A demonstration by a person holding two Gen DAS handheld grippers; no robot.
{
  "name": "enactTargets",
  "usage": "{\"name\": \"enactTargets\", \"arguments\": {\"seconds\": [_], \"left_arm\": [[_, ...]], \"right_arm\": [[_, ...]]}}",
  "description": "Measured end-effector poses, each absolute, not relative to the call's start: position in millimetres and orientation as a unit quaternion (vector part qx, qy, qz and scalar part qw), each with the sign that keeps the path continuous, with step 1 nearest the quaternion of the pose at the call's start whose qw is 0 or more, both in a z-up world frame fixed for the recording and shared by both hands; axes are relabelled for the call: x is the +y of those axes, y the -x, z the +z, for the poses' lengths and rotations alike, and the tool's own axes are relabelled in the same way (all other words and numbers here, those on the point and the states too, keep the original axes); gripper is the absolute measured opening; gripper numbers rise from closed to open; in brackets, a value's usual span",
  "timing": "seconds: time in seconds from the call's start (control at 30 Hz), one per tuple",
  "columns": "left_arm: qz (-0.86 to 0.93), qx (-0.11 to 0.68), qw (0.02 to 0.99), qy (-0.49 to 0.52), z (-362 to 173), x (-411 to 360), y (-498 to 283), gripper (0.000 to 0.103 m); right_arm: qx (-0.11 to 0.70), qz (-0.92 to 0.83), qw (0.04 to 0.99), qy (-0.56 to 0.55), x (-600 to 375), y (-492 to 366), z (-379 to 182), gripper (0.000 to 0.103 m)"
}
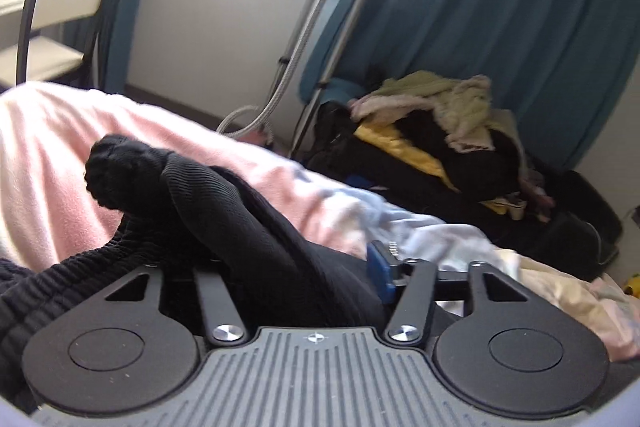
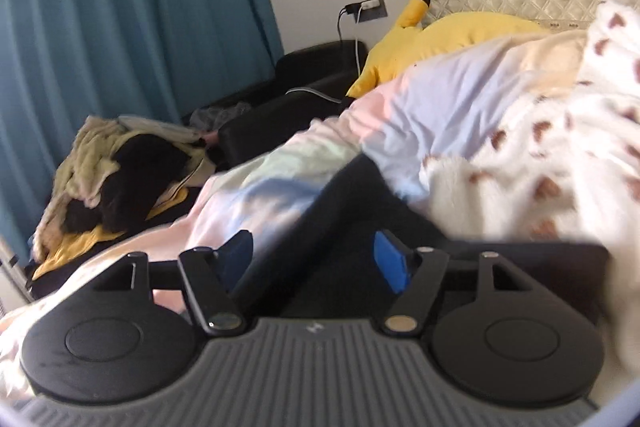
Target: Fold clothes
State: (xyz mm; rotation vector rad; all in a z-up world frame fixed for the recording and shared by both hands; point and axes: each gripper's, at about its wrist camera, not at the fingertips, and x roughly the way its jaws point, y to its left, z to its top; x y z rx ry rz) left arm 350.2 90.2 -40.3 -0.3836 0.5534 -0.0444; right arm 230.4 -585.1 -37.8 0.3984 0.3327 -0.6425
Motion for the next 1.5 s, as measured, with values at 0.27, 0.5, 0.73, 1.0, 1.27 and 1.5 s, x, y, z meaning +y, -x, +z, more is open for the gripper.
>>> {"name": "enactTargets", "arguments": {"seconds": [0.27,0.5,0.73,1.0,1.27,1.5], "left_arm": [[-0.093,0.221,0.961,0.138,-18,46,-241,0.084],[-0.155,0.244,0.949,0.126,-23,15,-173,0.088],[-0.164,0.291,0.934,0.124,-50,-9,-170,0.088],[-0.170,0.271,0.940,0.120,-69,-28,-173,0.088],[-0.175,0.265,0.941,0.113,-79,-50,-187,0.088],[-0.188,0.262,0.941,0.106,-76,-53,-185,0.088]], "right_arm": [[0.119,-0.247,0.913,-0.303,-503,-146,-40,0.072],[0.080,-0.191,0.869,-0.449,-529,-94,-51,0.073],[0.044,-0.194,0.808,-0.555,-578,-67,-90,0.073],[0.009,-0.169,0.785,-0.596,-613,-71,-129,0.072],[0.042,-0.215,0.818,-0.531,-598,-113,-116,0.067],[0.078,-0.252,0.824,-0.501,-585,-132,-109,0.062]]}}
